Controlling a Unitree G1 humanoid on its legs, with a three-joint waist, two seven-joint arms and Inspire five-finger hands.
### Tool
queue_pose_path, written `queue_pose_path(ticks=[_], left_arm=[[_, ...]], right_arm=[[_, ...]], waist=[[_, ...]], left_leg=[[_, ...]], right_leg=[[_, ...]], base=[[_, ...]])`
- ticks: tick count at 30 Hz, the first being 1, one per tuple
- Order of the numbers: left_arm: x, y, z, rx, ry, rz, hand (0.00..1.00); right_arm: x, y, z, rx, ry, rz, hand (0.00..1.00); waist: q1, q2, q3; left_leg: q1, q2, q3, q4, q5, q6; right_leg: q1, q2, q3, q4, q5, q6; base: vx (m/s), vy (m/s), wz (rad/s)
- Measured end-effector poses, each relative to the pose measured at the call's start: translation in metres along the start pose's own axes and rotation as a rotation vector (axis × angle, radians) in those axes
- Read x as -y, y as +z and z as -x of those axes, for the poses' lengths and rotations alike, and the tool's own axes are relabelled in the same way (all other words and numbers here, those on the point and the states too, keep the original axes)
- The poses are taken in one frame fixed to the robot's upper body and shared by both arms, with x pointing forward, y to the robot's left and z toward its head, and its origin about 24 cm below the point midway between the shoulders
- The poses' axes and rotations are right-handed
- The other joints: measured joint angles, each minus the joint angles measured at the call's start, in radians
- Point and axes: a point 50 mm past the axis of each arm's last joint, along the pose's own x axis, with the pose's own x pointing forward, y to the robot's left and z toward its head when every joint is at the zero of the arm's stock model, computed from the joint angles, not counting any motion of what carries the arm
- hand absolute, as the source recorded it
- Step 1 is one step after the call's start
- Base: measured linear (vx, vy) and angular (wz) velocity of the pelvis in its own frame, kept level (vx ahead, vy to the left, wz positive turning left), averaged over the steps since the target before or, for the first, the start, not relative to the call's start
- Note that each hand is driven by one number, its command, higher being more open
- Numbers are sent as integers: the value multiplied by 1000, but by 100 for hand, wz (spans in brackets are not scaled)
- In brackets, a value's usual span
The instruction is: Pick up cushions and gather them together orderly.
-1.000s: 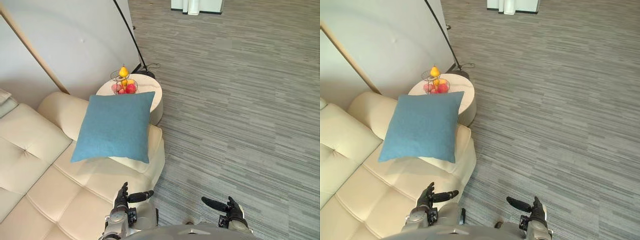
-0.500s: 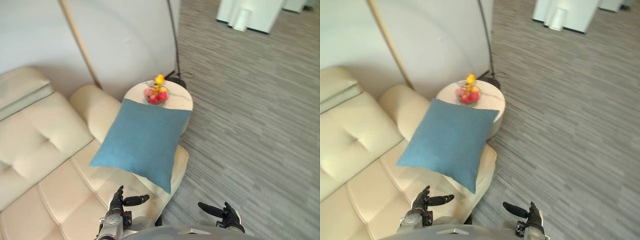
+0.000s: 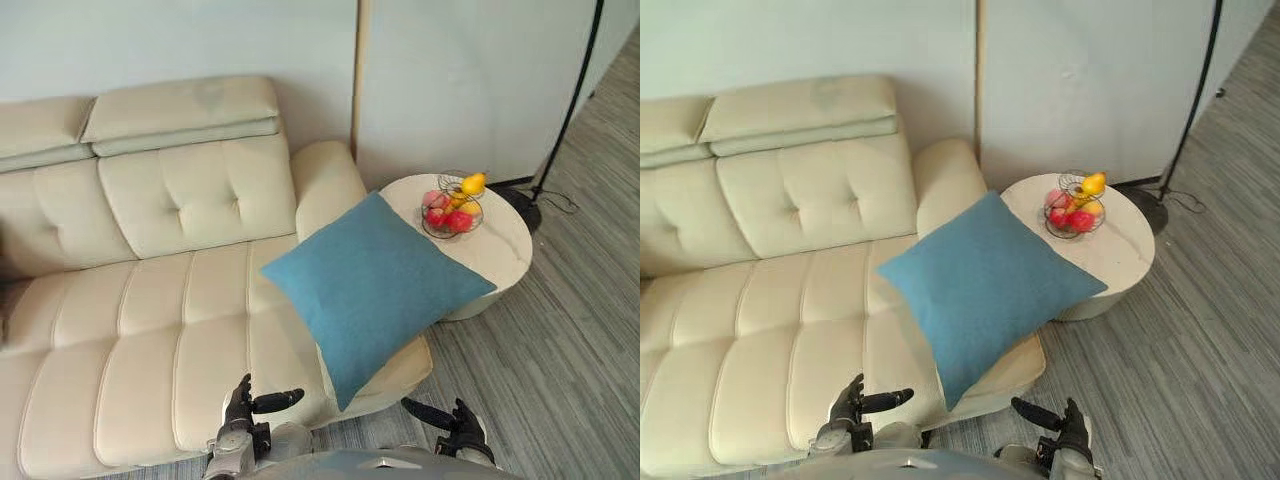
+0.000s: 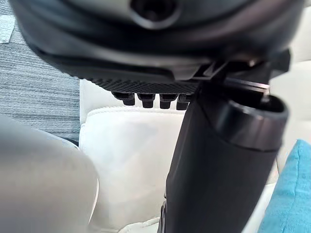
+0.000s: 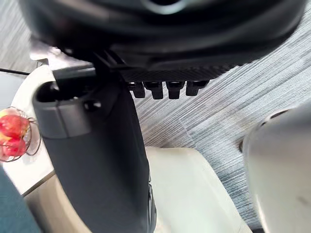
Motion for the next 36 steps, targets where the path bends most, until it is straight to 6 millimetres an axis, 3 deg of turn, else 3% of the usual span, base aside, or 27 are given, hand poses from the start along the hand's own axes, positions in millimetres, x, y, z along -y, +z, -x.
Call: queue_pose_path(ticks=[2,6,9,11,14,15,17,21,23,25,26,27,28,31,36], left_arm=[[0,1,0,5,3,1,100],[0,3,-1,11,1,-2,100],[-1,3,-1,12,1,-7,100],[-5,5,-2,17,6,-17,100],[-7,4,-2,13,6,-23,100],[-10,4,-2,13,10,-35,100],[-13,4,-3,12,14,-42,100],[-18,6,-4,12,8,-90,100],[-18,6,-4,11,10,-91,100],[-19,5,-4,10,18,-86,100],[-21,5,-4,9,24,-88,100],[-21,3,-4,0,22,-88,100],[-19,0,-4,-16,19,-87,100],[-13,-9,-2,-46,10,-73,100],[-14,-8,-2,-45,15,-74,100]], right_arm=[[-2,1,0,3,4,2,100],[-11,9,1,37,31,14,100],[-14,12,1,53,45,8,100],[-18,11,2,53,56,-6,100],[-17,8,3,44,51,-15,100],[-18,3,5,29,53,-21,100],[-19,1,5,13,49,-38,100],[-16,-7,5,-29,43,-52,100],[-15,-9,6,-45,46,-64,100],[-15,-10,6,-45,45,-64,100],[-16,-11,6,-47,46,-63,100],[-14,-13,6,-54,42,-59,100],[-12,-14,6,-58,38,-58,100],[-1,-15,4,-61,10,-40,100],[2,-11,2,-45,1,-37,100]], waist=[[4,-2,2],[2,-4,16],[-2,-5,18],[-11,-21,14],[-17,-28,12],[-20,-47,1],[-19,-63,6],[-29,-79,12],[-31,-84,8],[-31,-84,7],[-31,-99,-3],[-31,-98,-11],[-31,-81,-23],[-32,-42,-51],[-37,-44,-52]], left_leg=[[-19,26,24,1,8,-15],[-43,131,293,27,16,-17],[-46,128,372,19,19,2],[-44,125,454,-23,18,20],[-37,98,445,-43,56,18],[-22,70,434,-73,63,24],[6,55,437,-90,63,27],[38,71,428,-80,57,30],[41,89,420,-81,51,22],[37,102,420,-73,45,8],[26,105,415,-54,34,-12],[28,114,411,-59,36,-28],[30,131,409,-76,47,-43],[73,183,385,-187,115,-83],[89,221,341,-270,172,-108]], right_leg=[[14,8,-53,-24,7,-11],[58,-4,-139,-48,10,-19],[79,-38,-156,-61,9,-5],[84,-70,-173,-95,23,19],[114,-96,-207,-138,32,34],[131,-119,-220,-146,32,47],[130,-138,-213,-101,26,57],[-11,-155,-115,228,32,70],[-9,-155,-99,169,8,26],[0,-160,-99,95,14,19],[25,-162,-90,13,40,42],[53,-151,-93,-38,21,68],[61,-132,-100,-75,21,72],[87,-66,-132,-128,42,42],[113,-18,-180,-169,56,20]], base=[[-19,-154,94],[-20,-59,58],[-12,107,19],[24,139,36],[94,118,41],[177,124,28],[154,90,11],[115,74,9],[43,-40,5],[-19,-138,-5],[-37,-310,-1],[-38,-312,-1],[-45,-262,-2],[-28,-219,11],[-11,-139,27]])
